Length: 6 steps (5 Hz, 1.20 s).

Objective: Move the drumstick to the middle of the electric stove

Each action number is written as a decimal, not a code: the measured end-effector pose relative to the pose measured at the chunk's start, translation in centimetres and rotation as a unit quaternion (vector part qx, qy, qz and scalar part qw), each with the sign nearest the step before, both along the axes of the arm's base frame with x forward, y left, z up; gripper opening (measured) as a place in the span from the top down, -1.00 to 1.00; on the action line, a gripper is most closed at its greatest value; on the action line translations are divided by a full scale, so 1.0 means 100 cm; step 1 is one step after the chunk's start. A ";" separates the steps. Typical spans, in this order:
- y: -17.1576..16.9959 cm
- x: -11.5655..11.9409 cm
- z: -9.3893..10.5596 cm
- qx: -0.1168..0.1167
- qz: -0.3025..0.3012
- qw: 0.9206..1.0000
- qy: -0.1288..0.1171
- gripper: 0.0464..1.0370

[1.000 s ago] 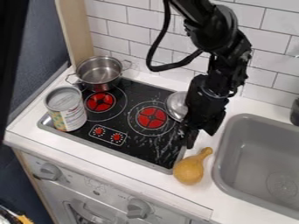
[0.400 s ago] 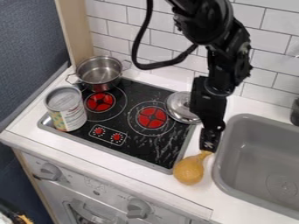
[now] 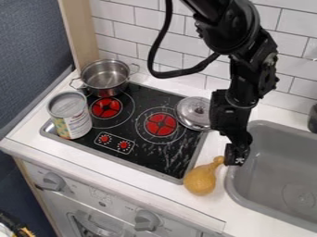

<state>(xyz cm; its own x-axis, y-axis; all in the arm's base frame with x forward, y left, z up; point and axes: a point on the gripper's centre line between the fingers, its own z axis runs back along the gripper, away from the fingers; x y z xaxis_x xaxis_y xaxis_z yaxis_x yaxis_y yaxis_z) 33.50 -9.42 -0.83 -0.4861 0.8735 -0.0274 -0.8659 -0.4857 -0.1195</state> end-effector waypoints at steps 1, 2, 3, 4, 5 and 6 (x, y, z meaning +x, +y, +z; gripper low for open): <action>0.004 -0.005 -0.013 -0.002 0.057 0.998 -0.005 -0.93; 0.012 -0.009 -0.020 0.006 0.116 0.993 -0.028 -0.93; 0.012 -0.011 -0.023 -0.002 0.150 0.988 -0.032 -0.93; 0.018 -0.014 -0.034 -0.018 0.195 0.980 -0.020 -0.82; 0.020 -0.015 -0.041 -0.030 0.225 0.974 -0.011 -0.24; 0.018 -0.014 -0.044 -0.036 0.227 0.973 -0.010 0.34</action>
<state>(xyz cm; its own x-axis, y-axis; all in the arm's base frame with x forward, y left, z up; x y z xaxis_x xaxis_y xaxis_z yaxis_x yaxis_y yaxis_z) 32.07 -7.59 -5.21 -0.8199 0.5648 -0.0934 -0.5586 -0.8250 -0.0857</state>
